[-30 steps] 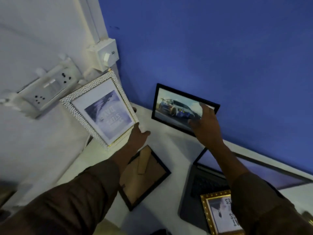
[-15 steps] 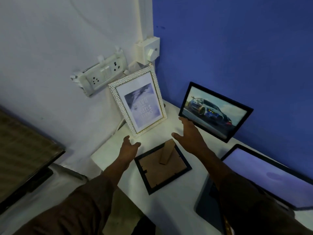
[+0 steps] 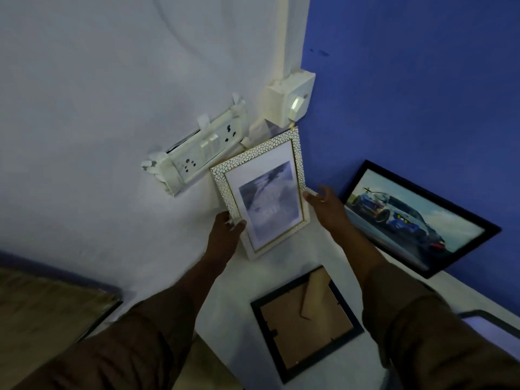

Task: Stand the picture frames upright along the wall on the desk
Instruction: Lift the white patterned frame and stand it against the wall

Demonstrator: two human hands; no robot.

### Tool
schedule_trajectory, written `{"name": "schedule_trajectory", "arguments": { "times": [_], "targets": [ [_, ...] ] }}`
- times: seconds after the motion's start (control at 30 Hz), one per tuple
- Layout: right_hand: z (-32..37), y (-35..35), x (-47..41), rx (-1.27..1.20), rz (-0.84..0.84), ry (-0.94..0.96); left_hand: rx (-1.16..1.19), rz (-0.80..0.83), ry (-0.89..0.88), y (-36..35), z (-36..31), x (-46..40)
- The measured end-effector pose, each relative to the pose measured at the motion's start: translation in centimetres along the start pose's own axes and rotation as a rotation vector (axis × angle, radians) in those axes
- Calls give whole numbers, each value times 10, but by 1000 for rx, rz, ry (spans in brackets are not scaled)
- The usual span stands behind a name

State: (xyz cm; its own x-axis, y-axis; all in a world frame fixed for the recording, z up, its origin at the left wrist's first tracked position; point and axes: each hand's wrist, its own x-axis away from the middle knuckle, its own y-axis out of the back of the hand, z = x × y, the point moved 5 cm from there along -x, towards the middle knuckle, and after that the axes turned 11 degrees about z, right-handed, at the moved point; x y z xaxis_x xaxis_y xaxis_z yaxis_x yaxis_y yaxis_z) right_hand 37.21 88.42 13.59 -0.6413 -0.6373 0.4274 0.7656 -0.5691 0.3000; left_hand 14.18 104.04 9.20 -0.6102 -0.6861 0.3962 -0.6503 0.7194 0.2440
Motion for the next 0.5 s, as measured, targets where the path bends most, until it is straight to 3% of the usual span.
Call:
{"name": "schedule_trajectory", "arguments": {
  "times": [0.13,0.33,0.5],
  "targets": [
    [8,-2,-41,32,3,-8,-103,61,-8,5,0,-18],
    [5,-13,-91,30,201,56,-200,80,-98,10,4,-24],
    [15,-9,-44,4,177,26,-112,18,-98,14,8,-10]
  ]
}}
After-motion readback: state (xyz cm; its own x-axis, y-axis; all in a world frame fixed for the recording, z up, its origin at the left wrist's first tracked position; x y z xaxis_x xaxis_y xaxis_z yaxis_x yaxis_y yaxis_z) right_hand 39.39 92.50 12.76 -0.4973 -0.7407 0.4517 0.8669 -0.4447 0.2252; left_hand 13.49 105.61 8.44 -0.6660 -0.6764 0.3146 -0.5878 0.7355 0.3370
